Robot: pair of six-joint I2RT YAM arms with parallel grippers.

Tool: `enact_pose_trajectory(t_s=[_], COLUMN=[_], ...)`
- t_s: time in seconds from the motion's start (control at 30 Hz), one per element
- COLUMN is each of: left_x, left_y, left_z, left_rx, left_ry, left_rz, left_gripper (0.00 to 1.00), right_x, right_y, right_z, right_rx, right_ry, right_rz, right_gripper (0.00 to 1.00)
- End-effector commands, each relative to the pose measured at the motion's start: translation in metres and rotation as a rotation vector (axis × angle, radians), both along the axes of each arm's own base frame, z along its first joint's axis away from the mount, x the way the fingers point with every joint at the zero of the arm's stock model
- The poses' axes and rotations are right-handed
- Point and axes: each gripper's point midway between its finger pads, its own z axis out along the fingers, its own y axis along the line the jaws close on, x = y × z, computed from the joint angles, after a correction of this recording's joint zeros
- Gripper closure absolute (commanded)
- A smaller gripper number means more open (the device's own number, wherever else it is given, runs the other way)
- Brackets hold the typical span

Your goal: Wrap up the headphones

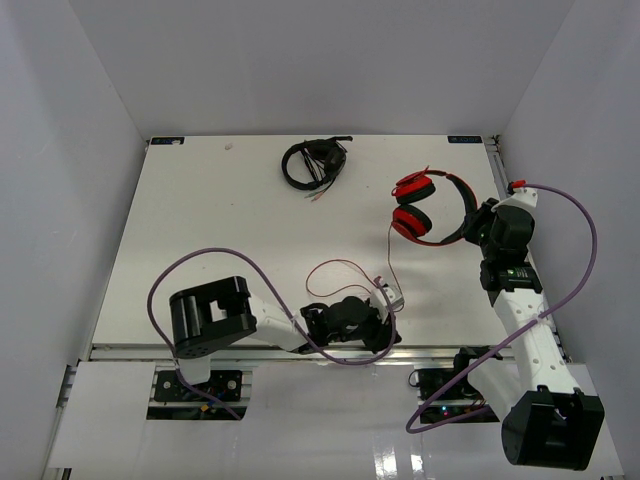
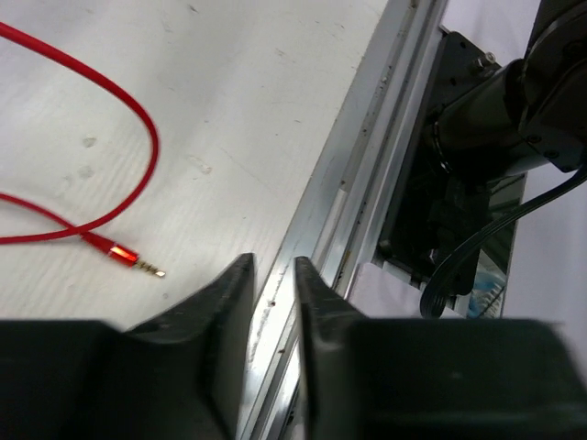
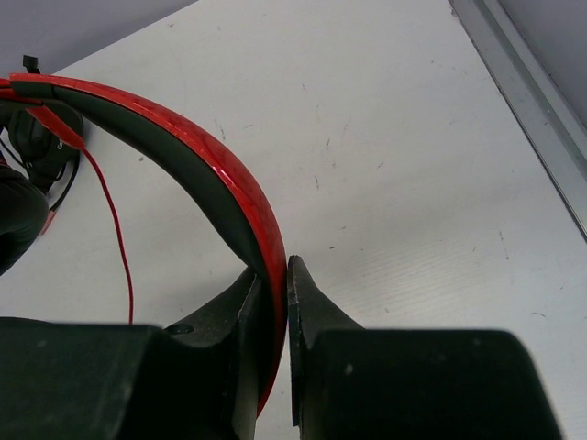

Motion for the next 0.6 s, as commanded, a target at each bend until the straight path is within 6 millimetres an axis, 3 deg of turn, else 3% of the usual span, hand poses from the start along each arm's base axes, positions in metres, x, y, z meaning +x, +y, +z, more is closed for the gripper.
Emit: enact_pose_trajectory(t_s=[0.0, 0.1, 0.13, 0.27, 0.5, 0.57], left_x=[0.016, 0.021, 0.022, 0.027, 0.039, 0.044], left_y=[0.018, 0.025, 0.028, 0.03, 0.022, 0.015], left_z=[0.048, 0.061, 0.06, 0.065, 0.052, 0.04], left_rx=[-0.065, -0.061, -0.042, -0.026, 0.023, 0.059], left_ry=[-0.124, -0.174, -0.192, -0.227, -0.246, -0.248], left_rz=[0.085, 0.095, 0.096, 0.109, 0.115, 0.103], left_gripper=[0.6, 0.54, 0.48, 0.43, 0.25, 0.23], right_x=[0.009, 0.009, 0.009, 0.009, 0.009, 0.009], right_y=[0.006, 0.007, 0.007, 0.006, 0.007, 0.007], right_z=[0.04, 0.039, 0.039, 0.039, 0.038, 0.038], right_rx=[0.033, 0.034, 0.033, 0.034, 0.035, 0.035], right_ry=[-0.155, -0.155, -0.155, -0.155, -0.152, -0.151], right_rz=[0.012, 0.015, 0.015, 0.013, 0.016, 0.018], right_gripper=[0.92, 0.92, 0.92, 0.92, 0.92, 0.92])
